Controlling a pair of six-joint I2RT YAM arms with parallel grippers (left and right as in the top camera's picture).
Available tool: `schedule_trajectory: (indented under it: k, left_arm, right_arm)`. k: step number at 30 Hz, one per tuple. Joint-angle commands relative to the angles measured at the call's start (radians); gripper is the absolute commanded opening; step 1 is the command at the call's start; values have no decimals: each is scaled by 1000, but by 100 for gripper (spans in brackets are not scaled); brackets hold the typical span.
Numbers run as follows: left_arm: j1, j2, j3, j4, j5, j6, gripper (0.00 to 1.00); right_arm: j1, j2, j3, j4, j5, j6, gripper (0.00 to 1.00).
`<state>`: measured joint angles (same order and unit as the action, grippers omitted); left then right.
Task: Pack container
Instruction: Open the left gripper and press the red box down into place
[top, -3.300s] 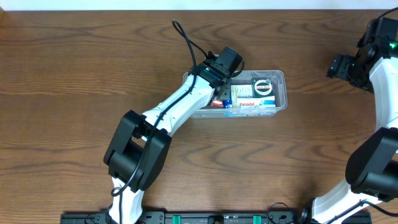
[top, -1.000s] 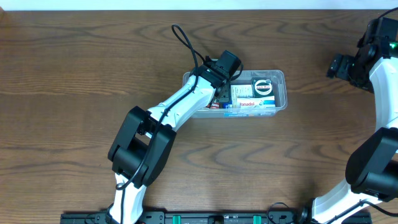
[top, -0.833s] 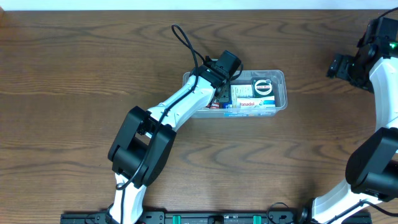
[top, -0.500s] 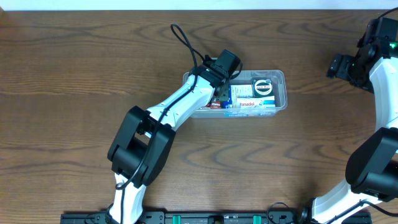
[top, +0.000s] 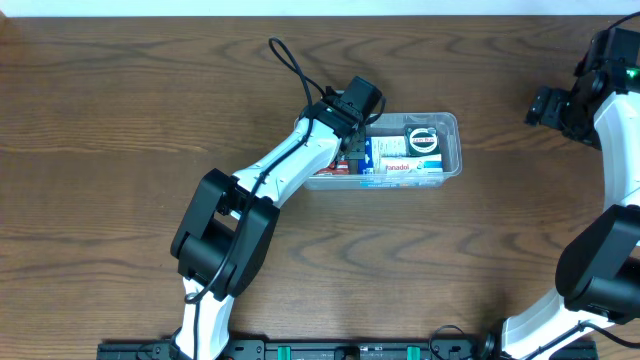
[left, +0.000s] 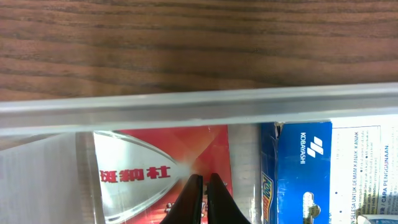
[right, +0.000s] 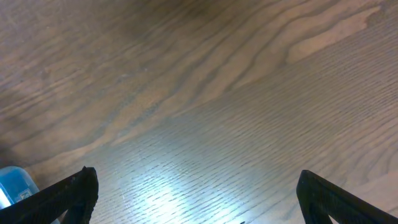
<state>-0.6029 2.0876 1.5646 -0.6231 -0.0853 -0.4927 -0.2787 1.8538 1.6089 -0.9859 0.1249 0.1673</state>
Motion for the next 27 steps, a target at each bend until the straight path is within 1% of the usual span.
schedule_trajectory:
  k: [1,11,15,17,20,23,27]
  left_arm:
    - [3,-32,-14,-3,-1,9,6]
    - [17,-121,-14,-13,-18,9,6]
    - [29,-131,-14,-60,-40,9,6]
    - [34,-127,-14,-100,-84,7,6]
    - [48,-127,-14,-137,-146,-30,6]
    - [63,-127,-14,-146,-143,-73,6]
    - [65,-113,-14,-146,-132,-87,6]
  right_arm:
    - [-4,-16,11,-1,6,-11,99]
    - [-4,-16,11,-1,6,-11,99]
    - [-4,-16,11,-1,6,-11,99]
    - [-4,-16,11,-1,6,-11,99]
    - [-4,-16,11,-1,6,-11,99]
    - [-4,-16,11,-1,6,-11,99]
    - [-4,-16,11,-1,6,-11,99]
